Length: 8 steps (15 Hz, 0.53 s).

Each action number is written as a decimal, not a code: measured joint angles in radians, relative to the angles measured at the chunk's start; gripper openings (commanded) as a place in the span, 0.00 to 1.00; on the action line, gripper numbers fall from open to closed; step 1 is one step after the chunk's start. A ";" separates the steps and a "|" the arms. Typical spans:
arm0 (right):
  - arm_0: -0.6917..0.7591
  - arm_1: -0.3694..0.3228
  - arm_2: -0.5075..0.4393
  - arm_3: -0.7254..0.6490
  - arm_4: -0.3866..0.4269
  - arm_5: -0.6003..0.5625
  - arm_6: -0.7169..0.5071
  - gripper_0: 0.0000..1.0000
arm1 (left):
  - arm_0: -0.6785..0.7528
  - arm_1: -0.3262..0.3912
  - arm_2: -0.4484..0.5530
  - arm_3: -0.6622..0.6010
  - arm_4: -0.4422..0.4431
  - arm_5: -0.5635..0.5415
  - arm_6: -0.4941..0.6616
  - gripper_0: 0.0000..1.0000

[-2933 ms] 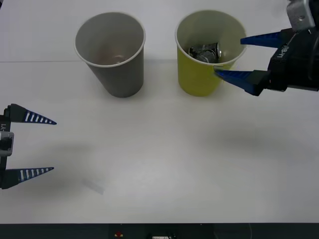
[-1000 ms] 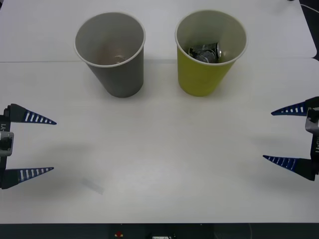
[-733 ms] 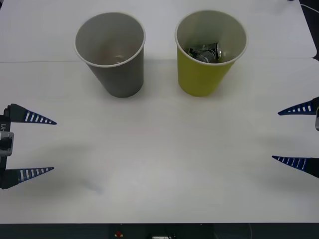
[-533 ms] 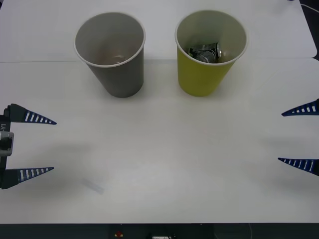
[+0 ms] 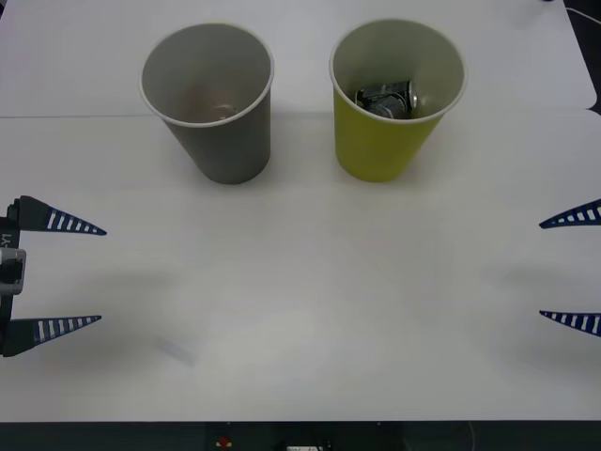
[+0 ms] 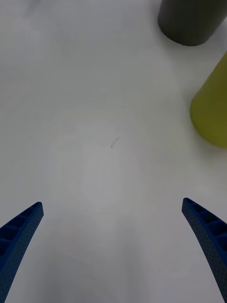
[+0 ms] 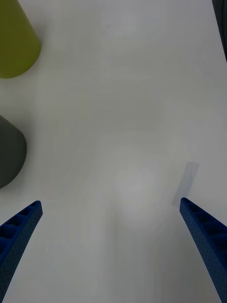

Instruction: Put the can into the green bin and the plastic bottle into the gray bin

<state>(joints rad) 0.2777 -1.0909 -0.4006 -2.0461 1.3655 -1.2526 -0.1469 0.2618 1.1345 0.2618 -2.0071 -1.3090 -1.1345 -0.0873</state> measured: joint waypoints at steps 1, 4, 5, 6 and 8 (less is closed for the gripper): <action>0.000 -0.007 0.001 0.000 -0.006 0.001 0.007 1.00 | 0.000 0.000 0.000 0.000 0.000 0.000 0.000 1.00; -0.001 -0.028 0.004 0.000 -0.019 0.001 0.015 1.00 | 0.000 0.000 0.000 0.000 0.000 0.000 0.000 1.00; 0.000 -0.040 0.005 0.000 -0.024 0.003 0.016 1.00 | 0.000 0.000 0.000 0.000 0.000 0.000 0.000 1.00; 0.000 -0.048 0.005 0.001 -0.029 0.004 0.017 1.00 | 0.000 0.000 0.000 0.000 0.000 0.000 0.000 1.00; 0.001 -0.052 0.005 0.001 -0.032 0.004 0.017 1.00 | 0.000 0.000 0.000 0.000 0.000 0.000 0.000 1.00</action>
